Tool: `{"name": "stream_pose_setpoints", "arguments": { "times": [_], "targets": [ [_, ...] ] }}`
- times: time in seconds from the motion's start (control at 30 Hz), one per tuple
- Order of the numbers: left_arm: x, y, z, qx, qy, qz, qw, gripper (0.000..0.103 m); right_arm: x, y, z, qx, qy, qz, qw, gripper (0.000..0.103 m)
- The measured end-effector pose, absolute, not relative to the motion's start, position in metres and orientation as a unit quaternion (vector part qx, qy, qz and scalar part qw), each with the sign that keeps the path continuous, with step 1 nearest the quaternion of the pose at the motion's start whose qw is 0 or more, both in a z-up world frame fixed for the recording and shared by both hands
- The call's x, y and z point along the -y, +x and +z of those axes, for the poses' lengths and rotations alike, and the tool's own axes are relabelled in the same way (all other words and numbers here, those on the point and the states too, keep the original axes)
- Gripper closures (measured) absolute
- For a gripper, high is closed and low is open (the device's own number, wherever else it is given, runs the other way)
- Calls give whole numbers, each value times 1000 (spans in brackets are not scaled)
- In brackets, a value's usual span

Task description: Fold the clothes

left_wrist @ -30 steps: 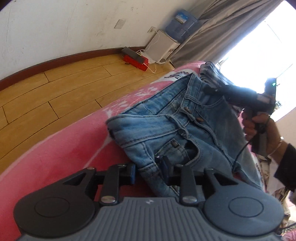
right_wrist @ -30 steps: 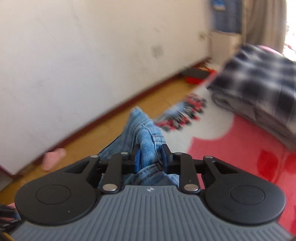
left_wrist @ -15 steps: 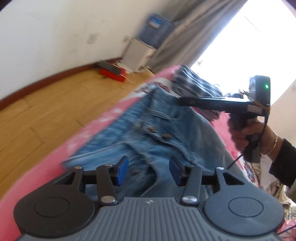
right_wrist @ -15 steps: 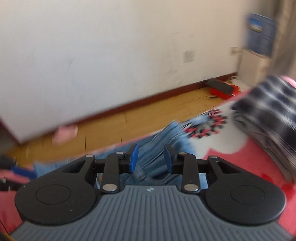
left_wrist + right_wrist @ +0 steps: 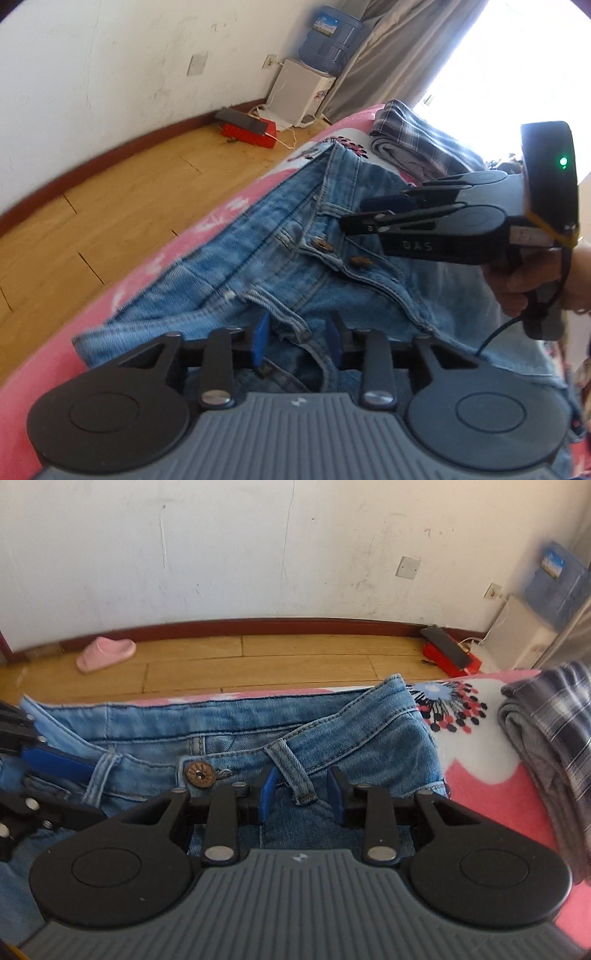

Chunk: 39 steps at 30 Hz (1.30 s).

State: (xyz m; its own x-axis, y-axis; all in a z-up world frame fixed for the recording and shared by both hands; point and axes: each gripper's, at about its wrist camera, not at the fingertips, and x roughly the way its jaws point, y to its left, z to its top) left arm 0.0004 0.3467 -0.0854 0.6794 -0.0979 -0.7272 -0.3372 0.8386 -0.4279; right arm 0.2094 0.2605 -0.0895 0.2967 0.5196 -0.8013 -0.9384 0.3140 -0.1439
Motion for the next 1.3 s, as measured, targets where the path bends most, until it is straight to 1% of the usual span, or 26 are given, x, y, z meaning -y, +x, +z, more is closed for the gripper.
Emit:
{"name": "stream_pose_setpoints", "arguments": {
  "times": [0.1, 0.17, 0.3, 0.37, 0.43, 0.47, 0.5, 0.6, 0.77, 0.97, 1.07, 1.2, 1.27, 1.3],
  "targets": [
    [-346, -2, -90, -398, -287, 63, 869, 80, -263, 207, -90, -330, -328, 489, 738, 75],
    [-349, 0, -94, -397, -299, 67, 865, 84, -266, 209, -92, -334, -328, 484, 740, 75],
    [-353, 4, -101, -386, -314, 66, 865, 84, -272, 210, -99, -335, -326, 465, 752, 75],
    [-355, 2, -104, -373, -324, 68, 867, 90, -275, 204, -101, -324, -336, 460, 755, 76],
    [-357, -3, -106, -357, -338, 71, 868, 92, -278, 198, -102, -313, -346, 455, 758, 86],
    [-357, -6, -105, -348, -341, 73, 870, 93, -279, 195, -103, -307, -351, 453, 760, 94],
    [-356, -8, -105, -340, -339, 77, 874, 96, -280, 192, -104, -299, -359, 449, 762, 96],
    [-355, -16, -100, -316, -340, 82, 882, 97, -276, 183, -102, -271, -373, 440, 771, 98],
    [-357, -22, -89, -281, -340, 85, 893, 99, -270, 184, -96, -248, -355, 437, 788, 99],
    [-366, -23, -84, -254, -338, 98, 901, 103, -266, 185, -91, -220, -340, 441, 801, 99],
    [-382, -27, -85, -238, -352, 124, 897, 103, -271, 185, -92, -214, -340, 439, 804, 99],
    [-403, -33, -94, -263, -411, 82, 869, 102, -275, 183, -97, -223, -354, 439, 795, 99],
    [-399, -37, -92, -272, -412, 43, 869, 99, -273, 183, -95, -231, -358, 444, 788, 99],
    [-394, -37, -90, -277, -408, 24, 870, 92, -273, 184, -94, -237, -359, 446, 785, 98]
  ]
}}
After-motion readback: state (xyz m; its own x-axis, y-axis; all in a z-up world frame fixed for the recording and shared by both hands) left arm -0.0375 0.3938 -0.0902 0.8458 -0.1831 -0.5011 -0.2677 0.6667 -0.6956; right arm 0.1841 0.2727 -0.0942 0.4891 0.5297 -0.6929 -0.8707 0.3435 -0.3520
